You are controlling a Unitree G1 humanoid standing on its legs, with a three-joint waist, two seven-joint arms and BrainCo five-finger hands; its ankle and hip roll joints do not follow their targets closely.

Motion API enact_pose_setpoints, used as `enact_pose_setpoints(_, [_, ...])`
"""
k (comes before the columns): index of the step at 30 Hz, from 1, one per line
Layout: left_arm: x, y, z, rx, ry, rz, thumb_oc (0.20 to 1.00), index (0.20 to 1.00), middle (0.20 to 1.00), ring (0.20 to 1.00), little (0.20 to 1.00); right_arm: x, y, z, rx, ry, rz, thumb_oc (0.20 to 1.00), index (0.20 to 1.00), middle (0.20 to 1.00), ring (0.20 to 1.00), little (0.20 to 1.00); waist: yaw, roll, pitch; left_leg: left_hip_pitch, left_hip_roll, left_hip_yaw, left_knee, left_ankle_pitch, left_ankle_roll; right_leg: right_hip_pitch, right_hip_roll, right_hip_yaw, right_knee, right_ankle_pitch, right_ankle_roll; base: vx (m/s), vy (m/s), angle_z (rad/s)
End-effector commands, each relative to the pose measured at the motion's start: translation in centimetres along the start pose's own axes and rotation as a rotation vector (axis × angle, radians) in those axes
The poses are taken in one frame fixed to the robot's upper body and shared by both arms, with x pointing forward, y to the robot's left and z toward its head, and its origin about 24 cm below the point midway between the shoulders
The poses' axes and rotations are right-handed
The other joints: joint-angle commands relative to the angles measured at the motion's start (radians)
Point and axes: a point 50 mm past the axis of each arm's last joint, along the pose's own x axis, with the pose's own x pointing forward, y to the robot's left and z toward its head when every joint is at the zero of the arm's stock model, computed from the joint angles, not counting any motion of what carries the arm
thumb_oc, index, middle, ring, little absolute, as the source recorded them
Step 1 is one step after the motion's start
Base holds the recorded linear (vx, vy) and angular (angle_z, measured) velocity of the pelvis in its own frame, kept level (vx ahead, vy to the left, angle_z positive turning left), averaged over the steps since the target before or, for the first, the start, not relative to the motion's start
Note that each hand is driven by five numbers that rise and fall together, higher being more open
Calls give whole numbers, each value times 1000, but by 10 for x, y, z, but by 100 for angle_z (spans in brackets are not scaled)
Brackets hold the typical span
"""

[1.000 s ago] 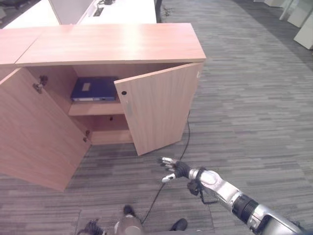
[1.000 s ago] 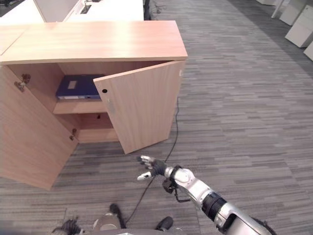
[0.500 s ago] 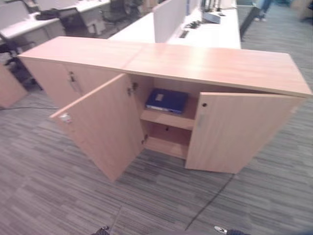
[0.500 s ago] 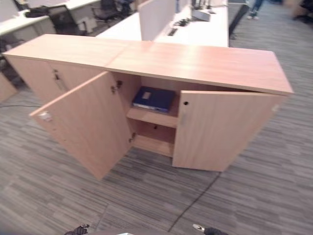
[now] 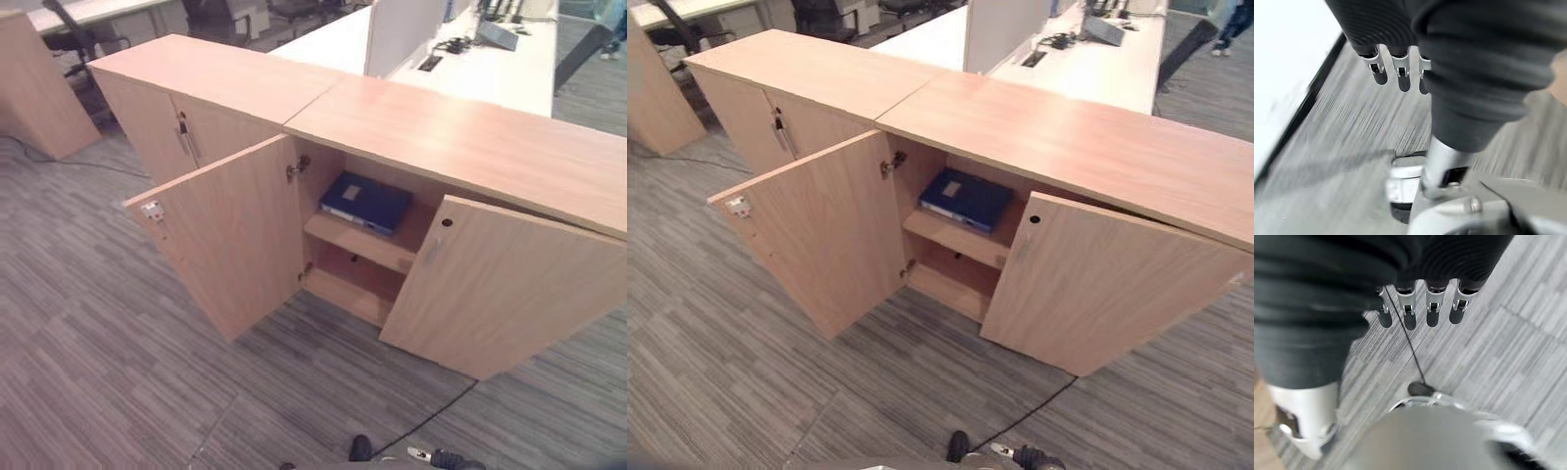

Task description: Put the empty folder in the office cabinet

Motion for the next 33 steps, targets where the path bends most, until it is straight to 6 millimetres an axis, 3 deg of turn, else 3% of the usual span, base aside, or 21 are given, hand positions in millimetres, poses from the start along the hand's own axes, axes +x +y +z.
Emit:
enact_pose_setpoints(1, [1, 5, 22, -108, -65, 36, 1000, 1000, 1000, 1000, 1000, 1, -1, 9, 27, -14, -20, 1000, 1000, 1000, 1000, 1000, -1, 6, 22, -48, 63, 101, 77, 22, 28, 57, -30, 11, 67, -96, 42, 13, -35, 37])
enact_pose_setpoints(3, [1, 11, 24, -194, -77, 69, 1000, 1000, 1000, 1000, 1000, 1, -1, 15, 17, -30, -23, 1000, 1000, 1000, 1000, 1000, 10, -2, 18, -54, 108, 112, 39, 27, 34, 71, -40, 19, 57, -98, 51, 103, 32, -19])
enact_pose_setpoints(6, [1, 20, 28, -297, -95, 111, 1000, 1000, 1000, 1000, 1000, 1, -4, 16, -2, -40, -27, 1000, 1000, 1000, 1000, 1000, 25, -15, -3, -8, 155, 66, -157, 46, 28, 89, -64, 36, 31, -93, 79, 182, 113, -13])
enact_pose_setpoints(7, [0, 25, 32, -329, -115, 132, 1000, 1000, 1000, 1000, 1000, 0, -8, 14, 2, -35, -40, 1000, 1000, 1000, 1000, 1000, 30, -6, -13, 10, 179, 25, -272, 98, 12, 93, -67, 40, 28, -97, 89, 269, 308, -24])
enact_pose_setpoints(8, [0, 35, 39, -363, -145, 168, 1000, 1000, 1000, 1000, 1000, 0, -18, 9, 27, -27, -72, 1000, 1000, 1000, 1000, 1000, 34, 22, -25, 31, 237, -31, -424, 185, -21, 101, -72, 53, 29, -110, 106, 243, 332, -28])
enact_pose_setpoints(9, [-1, 40, 42, -361, -155, 181, 1000, 1000, 1000, 1000, 1000, -1, -22, 5, 46, -16, -84, 1000, 1000, 1000, 1000, 1000, 33, 35, -27, 45, 255, -46, -481, 212, -33, 109, -75, 58, 27, -115, 111, 166, 251, -24])
enact_pose_setpoints(11, [-1, 48, 48, -324, -185, 201, 1000, 1000, 1000, 1000, 1000, -2, -31, -3, 82, 11, -111, 1000, 1000, 1000, 1000, 1000, 30, 51, -27, 50, 278, -56, -526, 232, -51, 123, -86, 57, 24, -120, 123, 96, 213, -15])
enact_pose_setpoints(14, [-3, 41, 63, -243, -250, 185, 1000, 1000, 1000, 1000, 1000, -4, -41, -22, 134, 65, -149, 1000, 1000, 1000, 1000, 1000, 14, 85, -36, 36, 302, -39, -539, 243, -71, 141, -112, 47, 9, -113, 144, 144, 383, -9])
enact_pose_setpoints(15, [-5, 38, 72, -214, -291, 178, 1000, 1000, 1000, 1000, 1000, -7, -43, -40, 158, 122, -156, 1000, 1000, 1000, 1000, 1000, 5, 108, -62, 48, 285, -29, -539, 221, -90, 149, -134, 30, -16, -84, 165, 206, 534, -1])
enact_pose_setpoints(16, [-5, 37, 78, -205, -310, 174, 1000, 1000, 1000, 1000, 1000, -8, -46, -48, 187, 147, -167, 1000, 1000, 1000, 1000, 1000, 2, 110, -72, 54, 265, -25, -539, 208, -90, 151, -161, 26, -25, -61, 180, 212, 551, -2])
enact_pose_setpoints(18, [-7, 37, 89, -202, -347, 180, 1000, 1000, 1000, 1000, 1000, -9, -45, -54, 239, 165, -168, 1000, 1000, 1000, 1000, 1000, -2, 100, -85, 75, 214, -16, -539, 179, -75, 153, -225, 30, -38, -17, 211, 128, 344, 3])
enact_pose_setpoints(19, [-7, 38, 89, -202, -348, 180, 1000, 1000, 1000, 1000, 1000, -9, -45, -54, 239, 165, -168, 1000, 1000, 1000, 1000, 1000, -1, 98, -84, 76, 211, -14, -539, 178, -74, 154, -228, 31, -39, -16, 212, 105, 284, 7])
enact_pose_setpoints(22, [-10, 48, 101, -220, -382, 204, 1000, 1000, 1000, 1000, 1000, -8, -41, -52, 286, 154, -150, 1000, 1000, 1000, 1000, 1000, 3, 69, -98, 101, 115, 12, -533, 113, -24, 141, -326, 39, -39, 39, 258, 109, 381, 4])
enact_pose_setpoints(24, [-11, 55, 105, -218, -396, 219, 1000, 1000, 1000, 1000, 1000, -7, -39, -49, 294, 144, -143, 1000, 1000, 1000, 1000, 1000, 10, 60, -99, 117, 58, 26, -530, 82, 12, 107, -377, 41, 9, 62, 265, 76, 420, -10])
enact_pose_setpoints(25, [-11, 58, 104, -190, -390, 232, 1000, 1000, 1000, 1000, 1000, -5, -38, -37, 291, 108, -135, 1000, 1000, 1000, 1000, 1000, 23, 61, -85, 141, 16, 47, -530, 59, 43, 73, -433, 5, 104, 108, 245, 106, 461, -32])
enact_pose_setpoints(26, [-11, 59, 101, -181, -381, 231, 1000, 1000, 1000, 1000, 1000, -4, -37, -28, 291, 74, -127, 1000, 1000, 1000, 1000, 1000, 35, 68, -77, 161, 11, 58, -531, 37, 49, 72, -444, -37, 146, 91, 233, 31, 352, -49])
enact_pose_setpoints(29, [-10, 57, 98, -163, -371, 229, 1000, 1000, 1000, 1000, 1000, -3, -30, -17, 287, 31, -106, 1000, 1000, 1000, 1000, 1000, 28, 75, -47, 185, 2, 79, -525, 35, 70, 51, -440, -93, 232, 87, 200, 18, 168, -32])
enact_pose_setpoints(31, [-10, 57, 97, -163, -372, 225, 1000, 1000, 1000, 1000, 1000, -1, -22, -5, 262, -13, -73, 1000, 1000, 1000, 1000, 1000, 24, 86, -25, 213, 7, 95, -532, 20, 73, 31, -374, -123, 289, 6, 181, 19, 149, -10])
enact_pose_setpoints(32, [-10, 56, 99, -160, -383, 219, 1000, 1000, 1000, 1000, 1000, -1, -19, 0, 242, -31, -59, 1000, 1000, 1000, 1000, 1000, 18, 86, -15, 218, -1, 106, -534, 23, 79, 7, -318, -143, 303, -26, 164, -40, 63, -20])
enact_pose_setpoints(33, [-10, 56, 99, -161, -382, 220, 1000, 1000, 1000, 1000, 1000, -1, -18, 0, 241, -31, -59, 1000, 1000, 1000, 1000, 1000, 18, 87, -15, 218, 2, 107, -533, 22, 77, 6, -316, -142, 306, -30, 161, -32, 39, -29])
